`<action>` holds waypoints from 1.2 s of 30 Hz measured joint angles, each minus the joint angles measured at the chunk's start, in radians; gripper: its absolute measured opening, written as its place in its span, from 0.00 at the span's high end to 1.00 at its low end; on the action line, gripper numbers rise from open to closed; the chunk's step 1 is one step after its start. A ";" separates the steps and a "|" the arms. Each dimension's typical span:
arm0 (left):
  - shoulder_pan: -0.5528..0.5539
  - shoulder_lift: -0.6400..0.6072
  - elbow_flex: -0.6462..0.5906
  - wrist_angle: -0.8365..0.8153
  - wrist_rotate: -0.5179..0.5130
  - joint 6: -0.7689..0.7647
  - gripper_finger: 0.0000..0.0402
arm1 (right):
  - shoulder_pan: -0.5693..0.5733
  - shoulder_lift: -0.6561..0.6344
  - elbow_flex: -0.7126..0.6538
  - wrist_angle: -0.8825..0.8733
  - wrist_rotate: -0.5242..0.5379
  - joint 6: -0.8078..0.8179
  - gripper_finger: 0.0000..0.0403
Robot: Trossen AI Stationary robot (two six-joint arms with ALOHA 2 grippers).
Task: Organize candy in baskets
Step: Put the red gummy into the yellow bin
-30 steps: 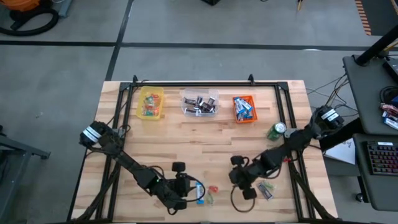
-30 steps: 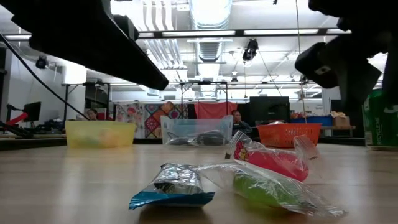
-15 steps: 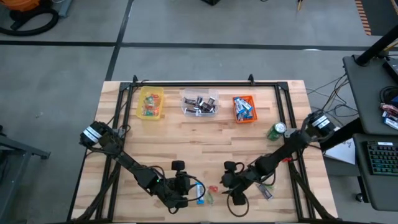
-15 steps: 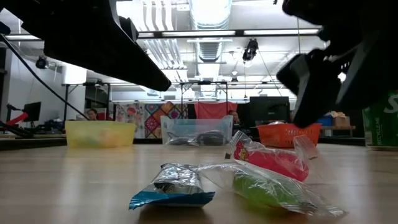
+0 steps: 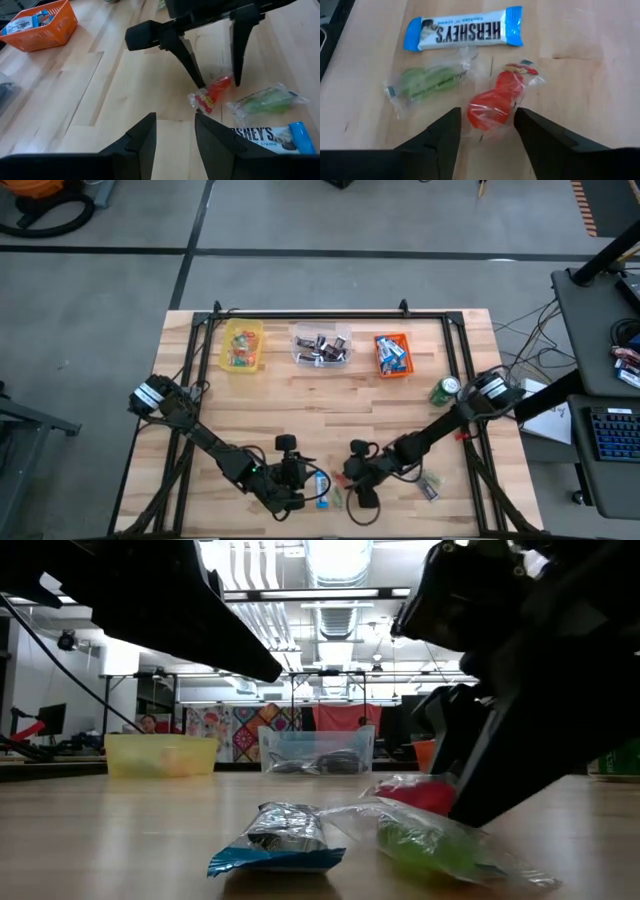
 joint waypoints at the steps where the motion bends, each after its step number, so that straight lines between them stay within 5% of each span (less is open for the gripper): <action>1: 0.000 0.000 0.000 0.000 0.000 0.000 0.71 | -0.007 0.005 0.001 0.003 -0.002 0.000 0.53; 13: -0.004 0.000 0.000 0.134 0.011 0.066 0.71 | -0.030 -0.066 0.000 -0.041 0.002 -0.109 0.95; 20: -0.007 -0.009 0.000 0.281 -0.004 0.215 0.66 | -0.030 -0.196 0.000 -0.046 0.125 -0.240 0.97; 29: -0.001 -0.010 0.000 0.268 -0.213 0.242 0.51 | -0.030 -0.264 0.000 0.005 0.173 -0.365 0.97; 36: 0.007 -0.010 0.000 0.269 -0.160 0.271 0.51 | -0.033 -0.246 0.000 0.070 0.173 -0.405 0.97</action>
